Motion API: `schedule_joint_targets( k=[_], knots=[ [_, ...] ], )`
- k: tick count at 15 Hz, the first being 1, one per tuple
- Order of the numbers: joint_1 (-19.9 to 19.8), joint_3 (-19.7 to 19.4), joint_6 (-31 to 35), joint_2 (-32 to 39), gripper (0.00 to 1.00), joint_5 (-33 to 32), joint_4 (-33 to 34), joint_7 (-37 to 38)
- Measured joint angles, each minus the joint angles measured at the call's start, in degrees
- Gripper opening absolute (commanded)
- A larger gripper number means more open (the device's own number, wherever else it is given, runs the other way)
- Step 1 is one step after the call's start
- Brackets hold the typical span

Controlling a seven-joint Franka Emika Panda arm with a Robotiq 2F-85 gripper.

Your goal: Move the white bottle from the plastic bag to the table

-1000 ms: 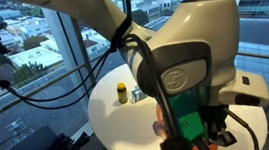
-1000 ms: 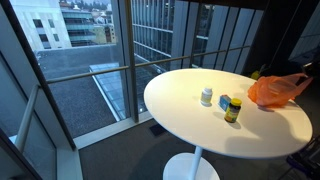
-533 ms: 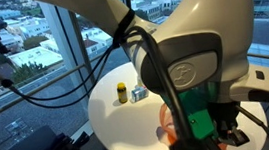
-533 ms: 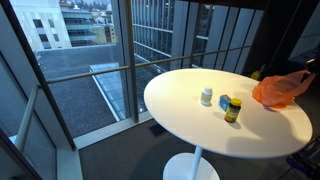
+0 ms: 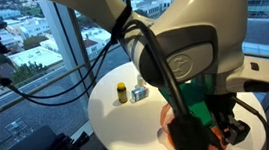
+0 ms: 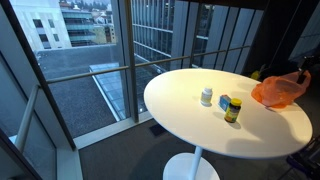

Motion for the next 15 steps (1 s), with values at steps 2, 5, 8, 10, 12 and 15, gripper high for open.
schedule_joint_targets(
  k=[2,5,8,10,12,15],
  knots=[
    [0.4,0.6,0.0,-1.0,1.0,0.0,0.0,0.0],
    [1.4,1.6,0.0,-2.8,1.0,0.0,0.0,0.0],
    [2.8,3.0,0.0,-3.9,1.0,0.1,0.0,0.0],
    [3.7,4.1,0.1,-3.9,1.0,0.4,-0.1,0.0],
    [4.5,4.9,0.1,-3.6,1.0,0.9,-0.1,0.0],
    [4.9,5.4,0.1,-2.5,1.0,1.0,-0.1,0.0]
  ],
)
